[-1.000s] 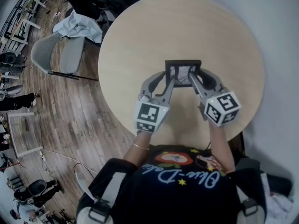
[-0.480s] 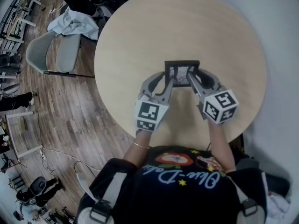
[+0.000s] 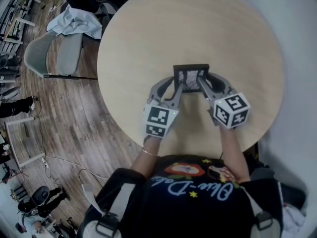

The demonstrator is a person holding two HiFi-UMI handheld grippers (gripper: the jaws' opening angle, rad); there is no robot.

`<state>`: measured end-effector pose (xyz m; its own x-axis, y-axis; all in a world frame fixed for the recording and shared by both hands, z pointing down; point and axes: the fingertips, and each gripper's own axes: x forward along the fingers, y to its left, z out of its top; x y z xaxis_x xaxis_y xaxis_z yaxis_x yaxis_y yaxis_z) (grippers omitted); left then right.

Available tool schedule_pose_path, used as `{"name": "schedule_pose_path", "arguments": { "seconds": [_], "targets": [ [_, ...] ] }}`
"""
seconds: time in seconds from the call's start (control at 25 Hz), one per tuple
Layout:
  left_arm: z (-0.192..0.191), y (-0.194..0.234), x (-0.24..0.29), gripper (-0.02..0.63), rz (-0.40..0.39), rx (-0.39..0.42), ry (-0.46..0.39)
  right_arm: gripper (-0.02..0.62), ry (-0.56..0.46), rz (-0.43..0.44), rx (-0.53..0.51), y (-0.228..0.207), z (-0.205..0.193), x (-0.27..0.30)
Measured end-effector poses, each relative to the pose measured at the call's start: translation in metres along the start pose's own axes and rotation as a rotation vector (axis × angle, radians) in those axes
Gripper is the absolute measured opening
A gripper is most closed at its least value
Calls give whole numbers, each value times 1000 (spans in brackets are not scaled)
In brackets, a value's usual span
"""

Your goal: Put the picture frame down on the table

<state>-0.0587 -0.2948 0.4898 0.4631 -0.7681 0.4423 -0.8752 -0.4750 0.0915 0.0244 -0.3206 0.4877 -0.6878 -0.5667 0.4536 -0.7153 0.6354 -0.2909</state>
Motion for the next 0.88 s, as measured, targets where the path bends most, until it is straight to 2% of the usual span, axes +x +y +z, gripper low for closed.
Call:
{"name": "schedule_pose_path", "arguments": {
  "seconds": [0.44,0.88],
  "targets": [
    [-19,-3,12,101,-30,-13,65,75,50,-5,15,-11,-16,6],
    [-25,12,28,101,-18,-1,86,80,32,-28,13,-19,-16,24]
  ]
}}
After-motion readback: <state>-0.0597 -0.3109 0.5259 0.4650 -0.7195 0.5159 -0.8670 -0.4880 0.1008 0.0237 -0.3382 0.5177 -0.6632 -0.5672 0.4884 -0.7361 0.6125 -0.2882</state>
